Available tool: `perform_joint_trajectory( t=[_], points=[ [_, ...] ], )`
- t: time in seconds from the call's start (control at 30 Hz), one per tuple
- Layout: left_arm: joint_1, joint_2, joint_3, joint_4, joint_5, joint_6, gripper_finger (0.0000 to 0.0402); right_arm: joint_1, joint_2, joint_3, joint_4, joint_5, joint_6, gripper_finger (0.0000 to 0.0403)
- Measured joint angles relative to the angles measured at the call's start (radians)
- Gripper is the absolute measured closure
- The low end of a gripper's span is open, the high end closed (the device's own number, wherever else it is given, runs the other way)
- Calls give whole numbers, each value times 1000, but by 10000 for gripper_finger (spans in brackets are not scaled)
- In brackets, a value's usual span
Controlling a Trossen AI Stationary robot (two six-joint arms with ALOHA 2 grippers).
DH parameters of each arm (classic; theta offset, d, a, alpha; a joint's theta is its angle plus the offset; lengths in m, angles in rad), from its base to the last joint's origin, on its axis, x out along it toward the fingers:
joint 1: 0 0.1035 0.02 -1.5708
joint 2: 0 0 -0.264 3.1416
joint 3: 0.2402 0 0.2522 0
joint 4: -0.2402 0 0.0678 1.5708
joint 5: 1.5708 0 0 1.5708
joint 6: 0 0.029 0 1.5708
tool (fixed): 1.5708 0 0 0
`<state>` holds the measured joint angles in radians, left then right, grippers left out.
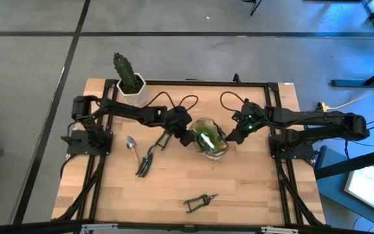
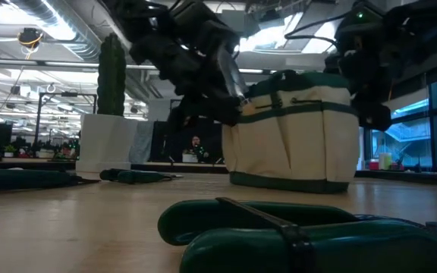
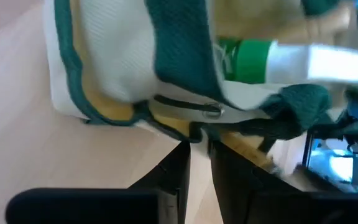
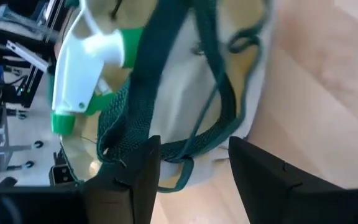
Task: Pick & Place Garden tools in Gardening bag
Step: Adjust the gardening bag on the table
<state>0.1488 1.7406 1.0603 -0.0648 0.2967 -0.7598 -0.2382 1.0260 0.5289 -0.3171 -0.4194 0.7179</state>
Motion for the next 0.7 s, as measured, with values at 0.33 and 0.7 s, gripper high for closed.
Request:
perform_joint_trajectory(
  t=[0.33,0.7],
  points=[
    [69,13,22,-20,-4,59,344,100,0,0,99,40,81,210],
    [138,13,22,11,81,111,344,189,0,0,209,214,150,210]
  ],
)
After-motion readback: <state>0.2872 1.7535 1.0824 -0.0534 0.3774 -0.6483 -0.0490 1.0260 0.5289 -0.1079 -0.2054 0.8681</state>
